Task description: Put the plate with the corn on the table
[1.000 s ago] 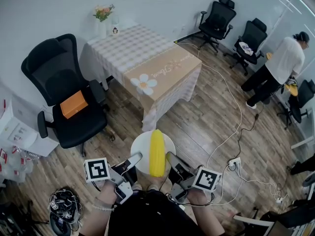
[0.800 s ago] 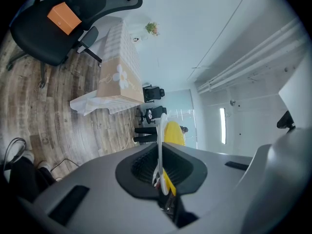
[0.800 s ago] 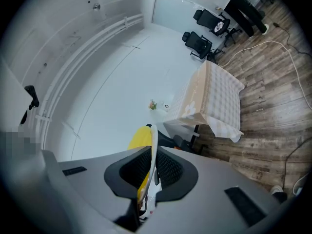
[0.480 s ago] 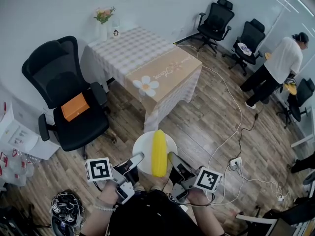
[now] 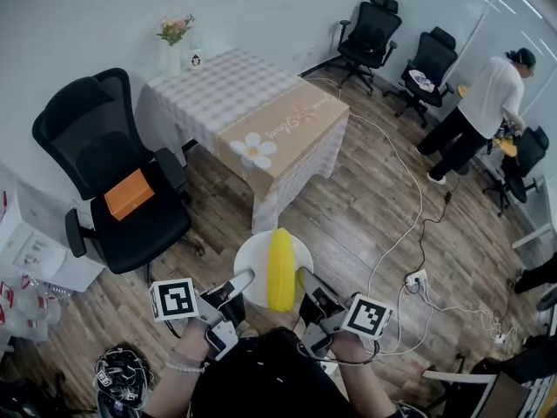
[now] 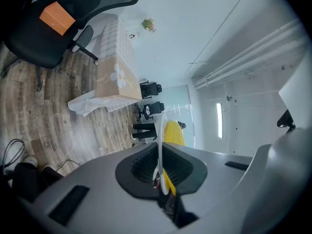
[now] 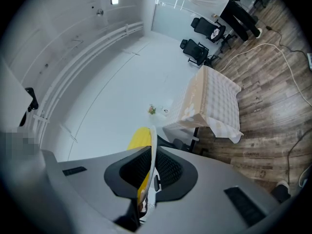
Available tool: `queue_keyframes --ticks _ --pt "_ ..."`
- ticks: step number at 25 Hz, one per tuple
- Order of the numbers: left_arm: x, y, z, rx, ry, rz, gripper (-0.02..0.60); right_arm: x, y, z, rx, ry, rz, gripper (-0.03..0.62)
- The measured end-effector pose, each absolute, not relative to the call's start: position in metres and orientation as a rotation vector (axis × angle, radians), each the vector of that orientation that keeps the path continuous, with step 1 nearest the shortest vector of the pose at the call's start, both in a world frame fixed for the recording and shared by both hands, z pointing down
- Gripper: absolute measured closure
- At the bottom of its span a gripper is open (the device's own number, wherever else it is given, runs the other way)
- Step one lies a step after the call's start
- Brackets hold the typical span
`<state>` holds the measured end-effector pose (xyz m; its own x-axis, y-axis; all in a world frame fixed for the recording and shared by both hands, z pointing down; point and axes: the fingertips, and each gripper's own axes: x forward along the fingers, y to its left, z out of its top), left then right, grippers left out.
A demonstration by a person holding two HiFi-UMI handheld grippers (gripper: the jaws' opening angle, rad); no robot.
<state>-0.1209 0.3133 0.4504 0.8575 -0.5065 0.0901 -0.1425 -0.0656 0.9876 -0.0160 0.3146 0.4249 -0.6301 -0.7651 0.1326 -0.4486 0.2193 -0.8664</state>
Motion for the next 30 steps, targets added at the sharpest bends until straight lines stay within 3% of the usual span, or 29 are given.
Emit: queue_keyframes --ticks 30 --pt "-0.09 0.239 0.451 1.595 -0.55 -0.36 0.554 0.012 0.233 0.423 -1.081 2.216 -1.411 0.543"
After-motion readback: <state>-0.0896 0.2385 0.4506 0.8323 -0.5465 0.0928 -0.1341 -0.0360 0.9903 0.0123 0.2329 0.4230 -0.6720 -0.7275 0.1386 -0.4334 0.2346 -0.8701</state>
